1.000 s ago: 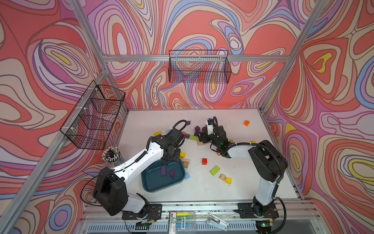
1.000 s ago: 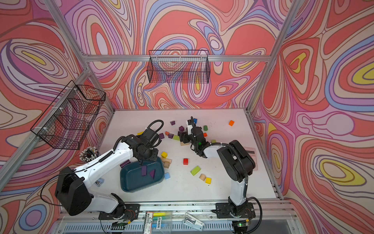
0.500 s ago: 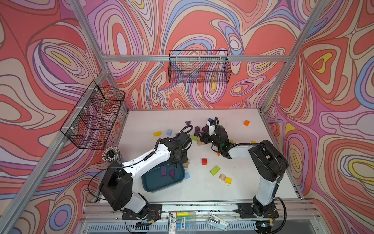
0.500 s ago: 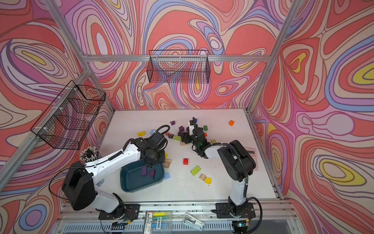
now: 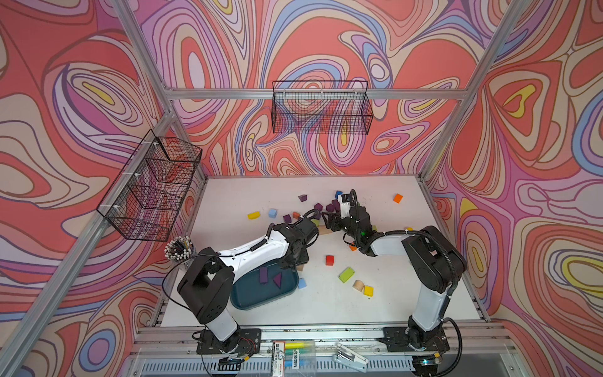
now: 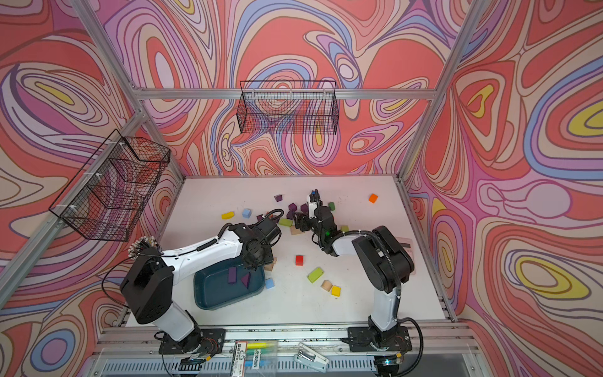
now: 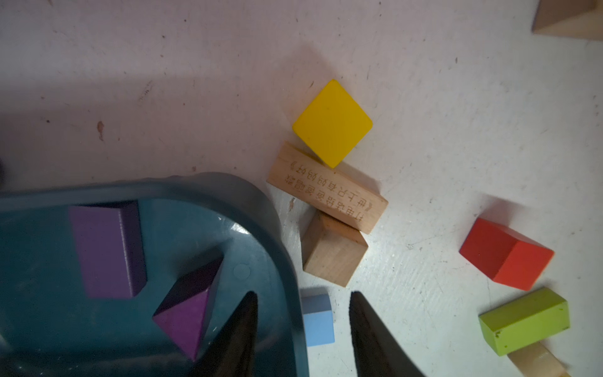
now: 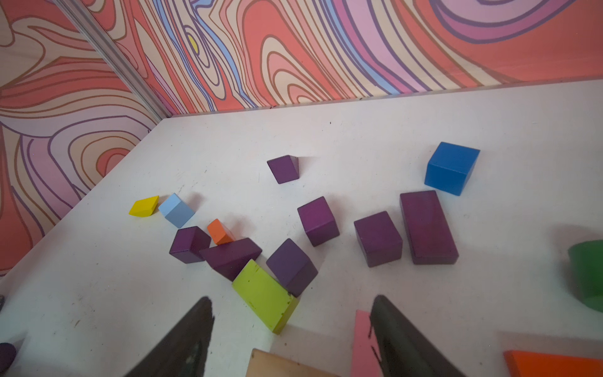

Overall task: Pick purple bricks into the storage bin
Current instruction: Pick up the storage box at the center of the board.

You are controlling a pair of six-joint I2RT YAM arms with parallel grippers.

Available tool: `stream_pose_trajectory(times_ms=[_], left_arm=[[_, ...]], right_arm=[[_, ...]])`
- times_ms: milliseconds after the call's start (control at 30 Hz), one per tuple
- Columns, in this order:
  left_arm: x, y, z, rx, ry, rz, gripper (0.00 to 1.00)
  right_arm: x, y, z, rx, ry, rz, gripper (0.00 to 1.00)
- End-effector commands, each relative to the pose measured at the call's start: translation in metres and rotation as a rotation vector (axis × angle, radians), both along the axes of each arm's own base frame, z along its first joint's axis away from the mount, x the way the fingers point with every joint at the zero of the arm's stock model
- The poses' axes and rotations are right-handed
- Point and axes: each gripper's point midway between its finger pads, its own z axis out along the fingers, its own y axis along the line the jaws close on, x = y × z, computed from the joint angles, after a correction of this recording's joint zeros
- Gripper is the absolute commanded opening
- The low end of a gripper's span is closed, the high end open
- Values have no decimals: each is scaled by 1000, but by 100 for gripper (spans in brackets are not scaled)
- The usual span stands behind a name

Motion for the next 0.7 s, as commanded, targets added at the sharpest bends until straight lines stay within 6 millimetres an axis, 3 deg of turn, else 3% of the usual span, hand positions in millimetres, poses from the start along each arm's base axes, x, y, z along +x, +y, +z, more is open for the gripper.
stream_pose_trajectory(times_ms=[0,300,433,667], left_arm=[[6,0,-2,27,-19,58,47],[6,3,-20,56,-1,109,31],[6,2,-26,71,14,104,14],[7,9,-16,109,2,94,1]], right_arm=[[0,-4,16,41,-32,-5,80],[0,-7,16,57,-30,-6,80],[0,-7,16,59,-29,-7,80],[1,-7,15,60,-29,-8,80]])
